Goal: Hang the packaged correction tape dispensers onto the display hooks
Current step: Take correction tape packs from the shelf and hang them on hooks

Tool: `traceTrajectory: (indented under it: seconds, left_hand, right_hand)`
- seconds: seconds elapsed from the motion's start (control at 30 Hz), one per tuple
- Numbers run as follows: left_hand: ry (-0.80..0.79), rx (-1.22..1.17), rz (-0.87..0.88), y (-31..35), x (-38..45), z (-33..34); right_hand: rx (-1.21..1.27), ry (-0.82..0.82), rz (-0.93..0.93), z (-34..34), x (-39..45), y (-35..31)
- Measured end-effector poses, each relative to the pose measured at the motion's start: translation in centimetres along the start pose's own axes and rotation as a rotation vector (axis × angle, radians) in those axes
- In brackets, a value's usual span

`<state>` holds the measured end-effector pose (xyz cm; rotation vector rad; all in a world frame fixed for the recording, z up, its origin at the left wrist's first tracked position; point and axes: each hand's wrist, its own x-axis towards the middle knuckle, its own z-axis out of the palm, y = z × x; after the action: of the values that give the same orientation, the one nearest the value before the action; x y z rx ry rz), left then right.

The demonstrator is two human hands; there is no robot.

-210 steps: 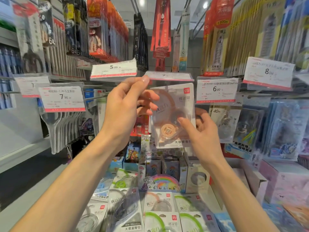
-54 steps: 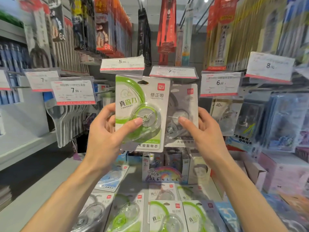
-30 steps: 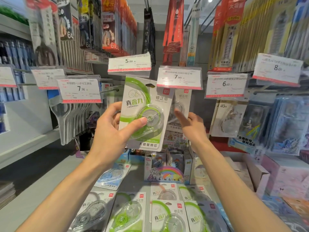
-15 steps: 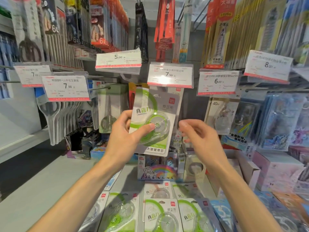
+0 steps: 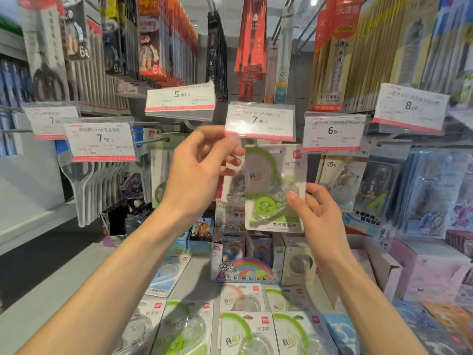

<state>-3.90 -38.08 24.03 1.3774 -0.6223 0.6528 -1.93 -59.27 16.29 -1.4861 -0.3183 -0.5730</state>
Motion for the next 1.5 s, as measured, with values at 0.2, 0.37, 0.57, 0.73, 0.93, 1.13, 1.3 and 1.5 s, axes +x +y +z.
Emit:
traceTrajectory:
  seconds: [0.2, 0.37, 0.57, 0.73, 0.93, 1.13, 1.3, 1.5]
  left_hand:
    - [0.036, -0.114, 0.01, 2.2, 0.7, 0.6]
    - [0.037, -0.114, -0.019, 2.3, 0.8, 0.7]
    - [0.026, -0.08, -0.011, 2.0, 1.1, 0.6]
    - [0.044, -0.013, 0.036, 1.0, 1.5, 0.6]
    - [0.024, 0.082, 0.043, -0.5, 1.2, -0.1]
    - [-0.009, 0.135, 0.055, -1.1, 1.2, -0.3]
    - [-0.023, 0.118, 0.054, -1.0, 0.9, -0.8]
    - [0.0, 0.061, -0.074, -2.6, -0.7, -2.7]
  right_hand:
    - [-0.013, -0.02, -0.075, 1.1, 1.1, -0.5]
    - [-0.015, -0.042, -0.125, 2.1, 2.0, -1.3]
    - [-0.026, 0.003, -0.149, 2.5, 2.5, -1.7]
    - [-0.109, 0.04, -0.082, 2.7, 3.5, -0.6]
    - [-0.23, 0.053, -0.033, 4.2, 5.7, 1.2]
    - [-0.281, 0.07, -0.02, 5.0, 6.2, 2.7]
    - [-0.249, 0.046, 0.043, 4.0, 5.5, 2.3]
    - [-0.141, 0.053, 0.138, 1.3, 1.7, 3.0]
